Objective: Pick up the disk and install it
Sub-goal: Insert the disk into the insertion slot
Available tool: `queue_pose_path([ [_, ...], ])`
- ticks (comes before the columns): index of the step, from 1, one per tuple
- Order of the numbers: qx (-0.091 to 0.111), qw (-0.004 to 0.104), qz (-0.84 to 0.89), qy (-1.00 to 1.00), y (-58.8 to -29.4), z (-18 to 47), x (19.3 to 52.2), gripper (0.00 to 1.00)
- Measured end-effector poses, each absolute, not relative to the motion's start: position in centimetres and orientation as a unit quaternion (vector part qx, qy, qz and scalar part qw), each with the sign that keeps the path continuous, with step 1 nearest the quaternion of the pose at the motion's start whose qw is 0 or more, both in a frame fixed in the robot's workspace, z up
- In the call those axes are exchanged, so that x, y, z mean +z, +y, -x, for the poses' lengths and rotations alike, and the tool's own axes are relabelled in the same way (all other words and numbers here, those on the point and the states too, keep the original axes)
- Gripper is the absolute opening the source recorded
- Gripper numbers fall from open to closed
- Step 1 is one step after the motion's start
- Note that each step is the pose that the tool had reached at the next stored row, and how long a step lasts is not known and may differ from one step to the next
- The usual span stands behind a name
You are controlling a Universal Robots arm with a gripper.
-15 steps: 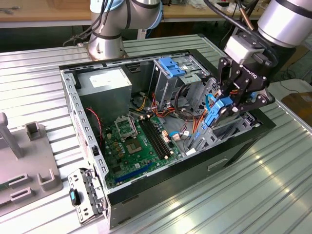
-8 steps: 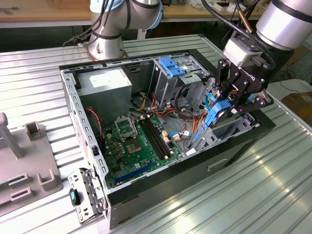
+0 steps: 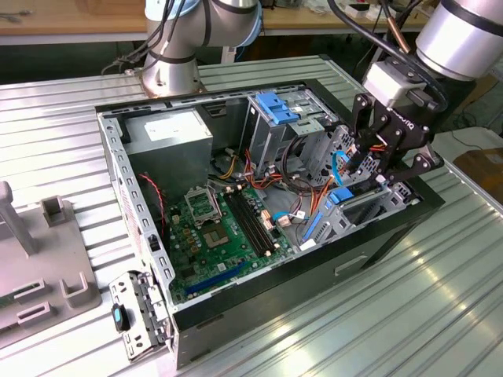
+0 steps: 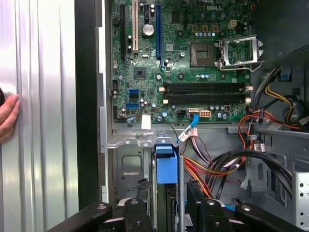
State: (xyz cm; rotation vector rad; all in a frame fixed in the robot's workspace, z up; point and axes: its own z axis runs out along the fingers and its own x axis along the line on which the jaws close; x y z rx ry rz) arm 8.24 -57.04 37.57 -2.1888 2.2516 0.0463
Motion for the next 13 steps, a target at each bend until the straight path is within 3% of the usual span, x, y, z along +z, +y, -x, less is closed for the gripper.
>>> queue_pose_path([
  [13,0.015,0.001,0.697,0.717,-56.8,-10.0,37.2,0.44],
])
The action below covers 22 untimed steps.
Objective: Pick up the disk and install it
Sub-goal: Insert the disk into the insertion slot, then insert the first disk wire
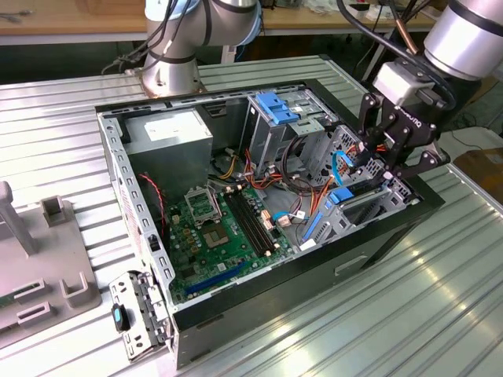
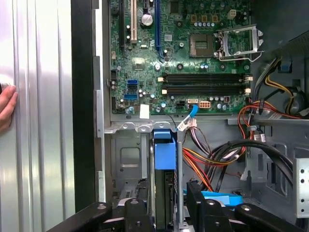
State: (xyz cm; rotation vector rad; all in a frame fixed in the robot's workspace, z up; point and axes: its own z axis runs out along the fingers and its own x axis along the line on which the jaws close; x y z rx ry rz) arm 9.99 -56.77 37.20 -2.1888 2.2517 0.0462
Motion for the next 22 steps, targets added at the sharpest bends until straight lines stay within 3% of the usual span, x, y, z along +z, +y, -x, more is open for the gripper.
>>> queue_pose_path([
  [22,0.015,0.001,0.698,0.716,-56.73,-11.36,37.18,0.44],
])
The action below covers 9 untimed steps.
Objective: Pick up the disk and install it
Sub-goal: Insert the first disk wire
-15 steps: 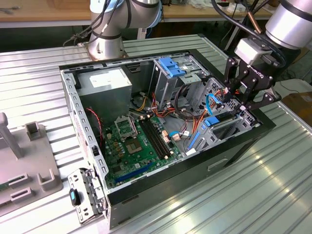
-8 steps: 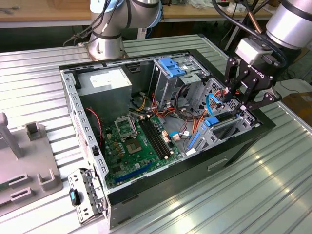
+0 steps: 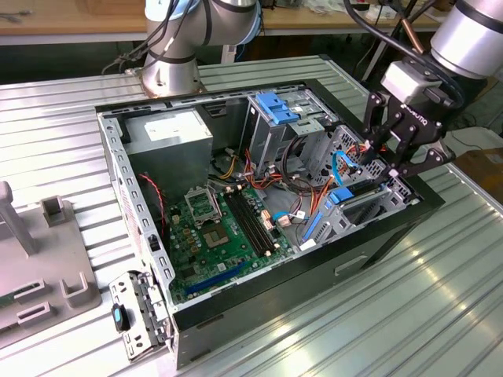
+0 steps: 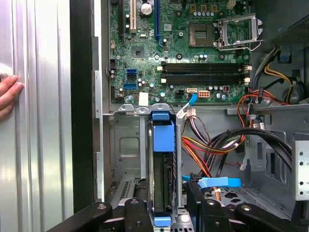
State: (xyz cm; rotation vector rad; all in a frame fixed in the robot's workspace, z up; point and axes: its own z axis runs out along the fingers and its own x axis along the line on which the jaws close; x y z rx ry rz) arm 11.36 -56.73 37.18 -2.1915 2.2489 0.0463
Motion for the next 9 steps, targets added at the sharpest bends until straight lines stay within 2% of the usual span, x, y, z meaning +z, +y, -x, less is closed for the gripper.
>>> queue_pose_path([
  [9,0.015,0.001,0.701,0.713,-56.72,-12.31,37.18,0.44],
])
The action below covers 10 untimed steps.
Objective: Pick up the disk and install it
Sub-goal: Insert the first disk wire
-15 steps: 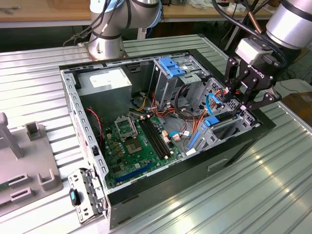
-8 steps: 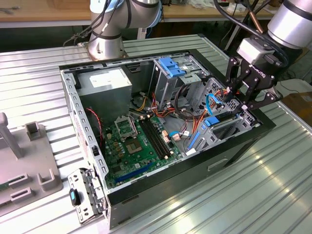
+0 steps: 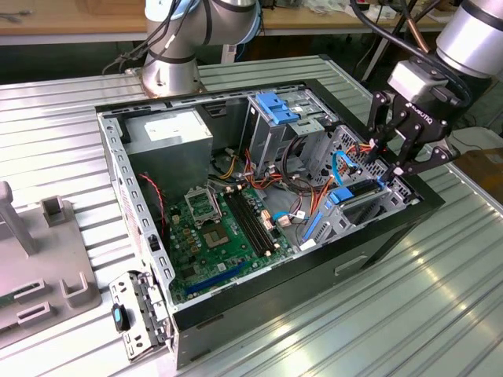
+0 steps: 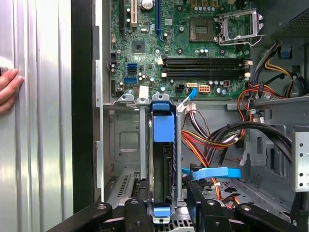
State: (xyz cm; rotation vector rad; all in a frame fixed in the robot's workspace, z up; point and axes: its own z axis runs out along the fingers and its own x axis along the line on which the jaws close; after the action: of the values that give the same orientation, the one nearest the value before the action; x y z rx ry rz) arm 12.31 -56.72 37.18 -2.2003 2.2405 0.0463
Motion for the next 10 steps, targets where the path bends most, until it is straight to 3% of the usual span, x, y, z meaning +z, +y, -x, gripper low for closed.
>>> queue_pose_path([
  [10,0.015,0.0,0.701,0.713,-56.71,-12.65,37.18,0.44],
])
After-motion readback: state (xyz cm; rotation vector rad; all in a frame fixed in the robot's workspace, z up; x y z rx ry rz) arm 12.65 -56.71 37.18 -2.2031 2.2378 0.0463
